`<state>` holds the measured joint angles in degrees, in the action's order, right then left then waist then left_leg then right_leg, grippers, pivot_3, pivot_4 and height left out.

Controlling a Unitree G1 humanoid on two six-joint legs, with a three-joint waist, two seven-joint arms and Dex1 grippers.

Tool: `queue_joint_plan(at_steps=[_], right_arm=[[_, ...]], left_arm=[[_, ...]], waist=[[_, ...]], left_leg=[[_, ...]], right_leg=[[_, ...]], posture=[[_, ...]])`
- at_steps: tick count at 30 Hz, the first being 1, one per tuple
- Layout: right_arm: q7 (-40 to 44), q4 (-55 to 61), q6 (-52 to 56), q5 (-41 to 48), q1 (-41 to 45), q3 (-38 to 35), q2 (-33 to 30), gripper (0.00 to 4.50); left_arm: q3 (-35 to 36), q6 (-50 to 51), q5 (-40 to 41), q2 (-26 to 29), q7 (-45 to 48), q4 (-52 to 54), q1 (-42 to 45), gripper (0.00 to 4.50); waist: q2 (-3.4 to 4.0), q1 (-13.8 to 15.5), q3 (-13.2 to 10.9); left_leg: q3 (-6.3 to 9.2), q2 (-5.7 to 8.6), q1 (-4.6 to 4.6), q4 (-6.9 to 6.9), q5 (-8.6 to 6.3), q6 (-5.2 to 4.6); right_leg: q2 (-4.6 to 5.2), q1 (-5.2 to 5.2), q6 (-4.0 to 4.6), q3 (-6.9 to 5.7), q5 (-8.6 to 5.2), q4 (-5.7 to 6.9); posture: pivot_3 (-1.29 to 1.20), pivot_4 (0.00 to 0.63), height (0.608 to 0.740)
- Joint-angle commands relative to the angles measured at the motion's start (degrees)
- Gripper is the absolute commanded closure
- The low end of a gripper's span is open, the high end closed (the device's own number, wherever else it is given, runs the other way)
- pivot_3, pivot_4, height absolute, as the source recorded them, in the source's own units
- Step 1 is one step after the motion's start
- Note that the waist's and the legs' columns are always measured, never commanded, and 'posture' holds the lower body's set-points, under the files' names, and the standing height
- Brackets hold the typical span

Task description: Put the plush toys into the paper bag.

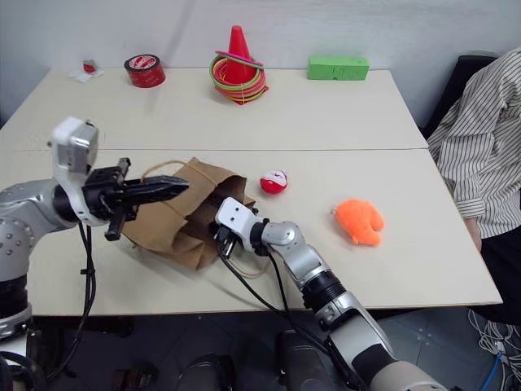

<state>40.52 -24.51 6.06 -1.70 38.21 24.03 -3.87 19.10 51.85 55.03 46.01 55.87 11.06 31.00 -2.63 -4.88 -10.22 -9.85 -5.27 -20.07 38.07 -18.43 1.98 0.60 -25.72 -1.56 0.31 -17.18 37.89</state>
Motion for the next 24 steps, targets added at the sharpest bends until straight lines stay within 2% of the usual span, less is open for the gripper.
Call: queue_joint_plan(at_steps=[1,4,12,18,21,24], right_arm=[[1.92,1.63,3.9,-1.55,-4.09,1.08,-2.91,4.47],[2.84,4.26,5.72,-1.29,-5.93,1.4,-4.06,4.47],[2.62,6.81,6.13,-0.42,-6.45,0.36,-3.92,4.47],[8.1,18.68,1.71,10.41,-10.58,-6.88,-5.26,4.47],[13.57,27.78,1.71,15.74,-14.99,-9.35,-10.2,3.9],[13.82,36.9,2.45,20.59,-21.43,-14.94,-14.9,2.92]], left_arm=[[6.22,-0.7,2.92,-0.35,-3.48,-3.23,1.67,4.5],[8.11,-2.58,2.19,-0.96,-5.0,-6.77,2.4,4.5],[5.87,-2.6,2.32,-1.83,-4.58,-5.99,1.5,4.5],[2.12,-1.93,2.33,-2.99,-2.99,-4.05,1.44,4.5],[0.6,-2.04,2.07,-3.01,-1.89,-3.94,1.68,4.5],[-0.75,-2.24,1.55,-3.19,-1.27,-4.72,2.57,4.5]], waist=[[0.0,0.04,0.01],[-0.06,0.09,0.05],[-0.11,0.08,0.08],[-0.08,0.14,0.05],[-0.06,0.31,0.04],[-0.07,0.54,0.04]], left_leg=[[0.0,0.0,0.01,0.0,0.0,0.0],[0.0,0.01,0.05,0.01,0.0,0.0],[-0.02,0.01,0.14,-0.01,-0.03,0.05],[-0.01,0.0,-0.01,-0.04,-0.04,0.06],[0.0,0.01,-0.16,-0.02,-0.05,0.04],[0.01,0.03,-0.13,-0.02,-0.05,0.04]], right_leg=[[0.01,0.01,0.0,0.0,0.0,0.0],[0.02,0.06,0.0,-0.01,0.0,0.0],[0.0,0.13,0.0,-0.02,0.0,-0.02],[-0.03,0.05,0.0,-0.05,0.0,-0.08],[-0.01,-0.09,-0.01,-0.04,0.01,-0.1],[-0.02,-0.07,-0.02,-0.05,0.01,-0.11]], posture=[[0.0,0.15,0.74],[0.0,0.15,0.74],[0.0,0.15,0.74],[0.0,0.15,0.74],[0.0,0.15,0.74],[0.0,0.15,0.74]])
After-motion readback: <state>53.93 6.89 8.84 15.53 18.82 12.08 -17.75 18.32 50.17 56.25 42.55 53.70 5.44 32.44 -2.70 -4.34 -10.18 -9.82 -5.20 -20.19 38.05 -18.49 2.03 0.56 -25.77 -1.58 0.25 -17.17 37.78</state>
